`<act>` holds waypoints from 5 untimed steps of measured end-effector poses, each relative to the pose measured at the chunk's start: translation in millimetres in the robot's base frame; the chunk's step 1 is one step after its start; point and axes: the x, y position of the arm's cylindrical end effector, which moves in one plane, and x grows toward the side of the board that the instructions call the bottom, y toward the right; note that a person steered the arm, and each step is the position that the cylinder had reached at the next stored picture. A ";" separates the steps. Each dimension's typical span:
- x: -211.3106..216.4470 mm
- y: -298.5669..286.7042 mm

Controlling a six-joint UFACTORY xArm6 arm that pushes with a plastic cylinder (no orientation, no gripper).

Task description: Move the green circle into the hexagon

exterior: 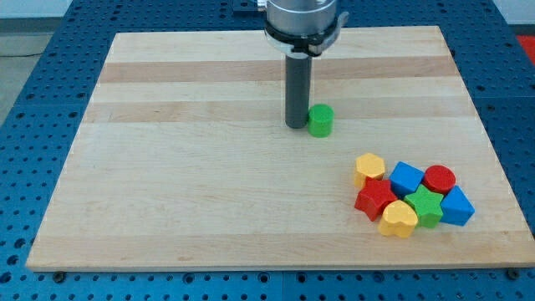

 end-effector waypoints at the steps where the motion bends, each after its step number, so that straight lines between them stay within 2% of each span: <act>1: 13.8 3.8; 3: 11.0 -0.9; 4: -18.4 -4.8; 5: -23.2 26.4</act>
